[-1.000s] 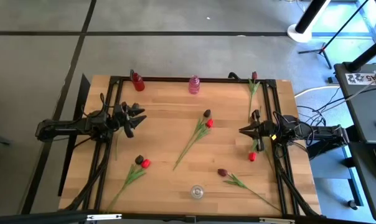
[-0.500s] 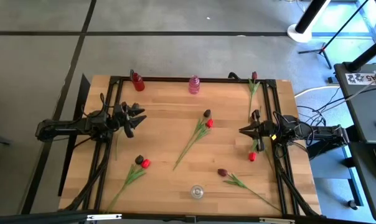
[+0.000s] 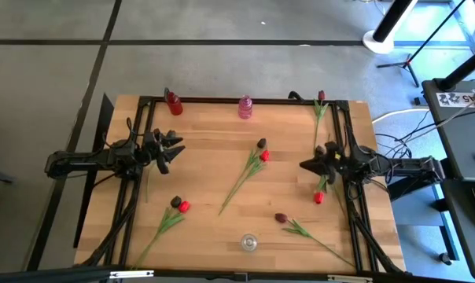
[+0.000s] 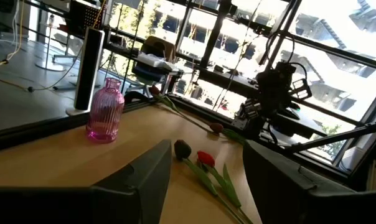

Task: Sort flowers into vase by color
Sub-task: Put the top left red flower into the pink flower vase

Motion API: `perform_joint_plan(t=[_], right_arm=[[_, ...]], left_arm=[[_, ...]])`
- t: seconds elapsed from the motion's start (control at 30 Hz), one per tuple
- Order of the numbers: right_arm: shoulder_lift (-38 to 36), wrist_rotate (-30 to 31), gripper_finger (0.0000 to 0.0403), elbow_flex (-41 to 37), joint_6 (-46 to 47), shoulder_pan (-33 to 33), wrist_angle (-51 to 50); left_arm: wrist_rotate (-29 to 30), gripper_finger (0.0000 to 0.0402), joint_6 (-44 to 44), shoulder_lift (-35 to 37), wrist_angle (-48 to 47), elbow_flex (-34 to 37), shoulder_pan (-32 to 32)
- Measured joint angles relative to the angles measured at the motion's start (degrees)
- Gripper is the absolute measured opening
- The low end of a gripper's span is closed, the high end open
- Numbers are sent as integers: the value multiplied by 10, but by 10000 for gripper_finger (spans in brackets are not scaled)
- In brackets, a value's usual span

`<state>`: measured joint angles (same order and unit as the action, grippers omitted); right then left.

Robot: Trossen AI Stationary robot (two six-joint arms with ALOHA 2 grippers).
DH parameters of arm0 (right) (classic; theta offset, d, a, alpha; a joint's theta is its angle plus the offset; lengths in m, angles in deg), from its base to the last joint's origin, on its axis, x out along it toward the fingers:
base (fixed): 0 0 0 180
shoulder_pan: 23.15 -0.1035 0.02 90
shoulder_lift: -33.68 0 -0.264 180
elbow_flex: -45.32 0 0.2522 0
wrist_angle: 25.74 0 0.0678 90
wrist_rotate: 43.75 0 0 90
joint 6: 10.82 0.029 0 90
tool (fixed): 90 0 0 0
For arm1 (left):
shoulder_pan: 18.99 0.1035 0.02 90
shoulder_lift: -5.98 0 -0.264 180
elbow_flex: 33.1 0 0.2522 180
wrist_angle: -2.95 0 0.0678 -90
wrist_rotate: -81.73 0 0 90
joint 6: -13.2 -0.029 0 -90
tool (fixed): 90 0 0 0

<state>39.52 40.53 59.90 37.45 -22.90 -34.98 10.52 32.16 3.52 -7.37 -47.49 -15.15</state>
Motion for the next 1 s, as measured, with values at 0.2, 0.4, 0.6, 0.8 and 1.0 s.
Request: perform_joint_plan(t=[0.2,0.4,0.6,0.8,1.0], right_arm=[[88,3,33,0,106,1,48],[236,87,33,33,139,1,55],[428,197,33,166,115,1,58],[620,203,33,323,159,1,7],[739,175,69,413,256,2,-22]], left_arm=[[0,195,0,0,0,0,0],[0,195,0,0,0,0,0],[0,195,0,0,0,0,0],[0,195,0,0,0,0,0],[0,195,0,0,0,0,0]])
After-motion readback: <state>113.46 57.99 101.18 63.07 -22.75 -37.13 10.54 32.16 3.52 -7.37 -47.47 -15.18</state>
